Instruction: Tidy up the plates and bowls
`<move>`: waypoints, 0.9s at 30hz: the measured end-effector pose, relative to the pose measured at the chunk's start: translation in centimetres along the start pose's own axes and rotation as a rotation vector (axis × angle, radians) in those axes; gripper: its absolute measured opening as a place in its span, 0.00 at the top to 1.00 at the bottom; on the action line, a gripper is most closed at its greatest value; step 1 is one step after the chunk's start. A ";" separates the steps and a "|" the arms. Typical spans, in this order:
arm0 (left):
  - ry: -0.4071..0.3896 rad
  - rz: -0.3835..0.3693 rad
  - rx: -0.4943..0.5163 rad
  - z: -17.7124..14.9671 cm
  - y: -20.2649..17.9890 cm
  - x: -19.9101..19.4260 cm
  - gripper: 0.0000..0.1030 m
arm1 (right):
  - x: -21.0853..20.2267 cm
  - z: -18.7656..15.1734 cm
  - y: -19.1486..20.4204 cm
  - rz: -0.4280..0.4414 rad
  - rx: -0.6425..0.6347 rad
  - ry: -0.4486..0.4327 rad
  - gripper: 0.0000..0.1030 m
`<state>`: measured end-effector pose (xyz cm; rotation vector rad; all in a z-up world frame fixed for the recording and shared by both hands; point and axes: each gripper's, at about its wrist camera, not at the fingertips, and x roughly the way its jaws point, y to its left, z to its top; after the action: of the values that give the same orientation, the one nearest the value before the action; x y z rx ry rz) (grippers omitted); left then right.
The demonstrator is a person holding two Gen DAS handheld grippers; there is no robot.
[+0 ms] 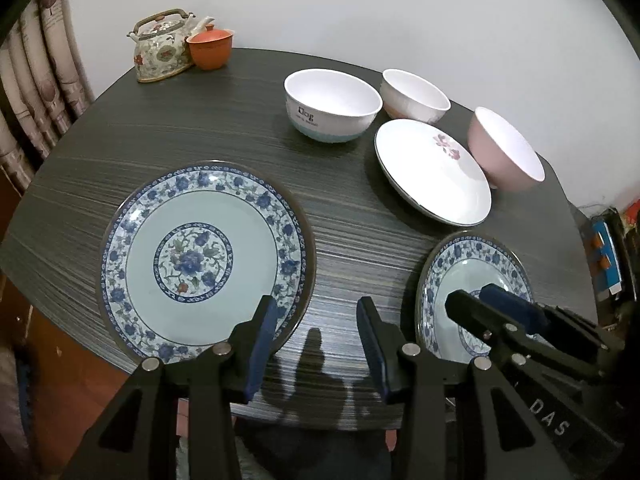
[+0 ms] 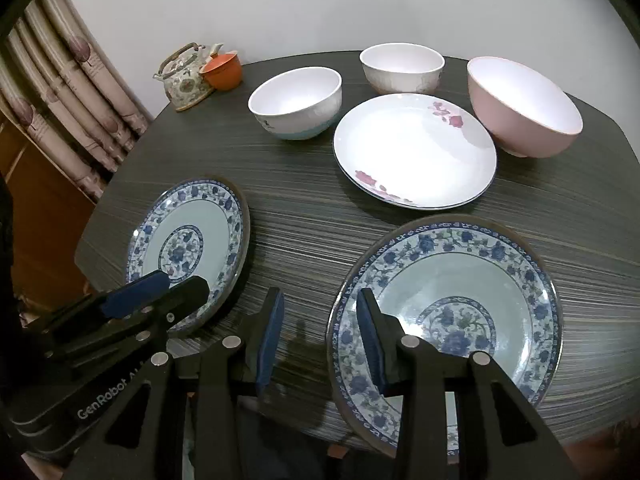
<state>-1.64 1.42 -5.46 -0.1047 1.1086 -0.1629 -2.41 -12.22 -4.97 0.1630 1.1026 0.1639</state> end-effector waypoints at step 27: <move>0.053 0.000 0.039 -0.5 -2.3 1.8 0.59 | -0.5 -0.9 -3.8 -0.048 0.007 0.026 0.65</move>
<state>-1.47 -1.16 -6.85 -0.0659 1.1572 -0.1877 -3.25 -15.94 -5.76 0.1406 1.1325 0.1199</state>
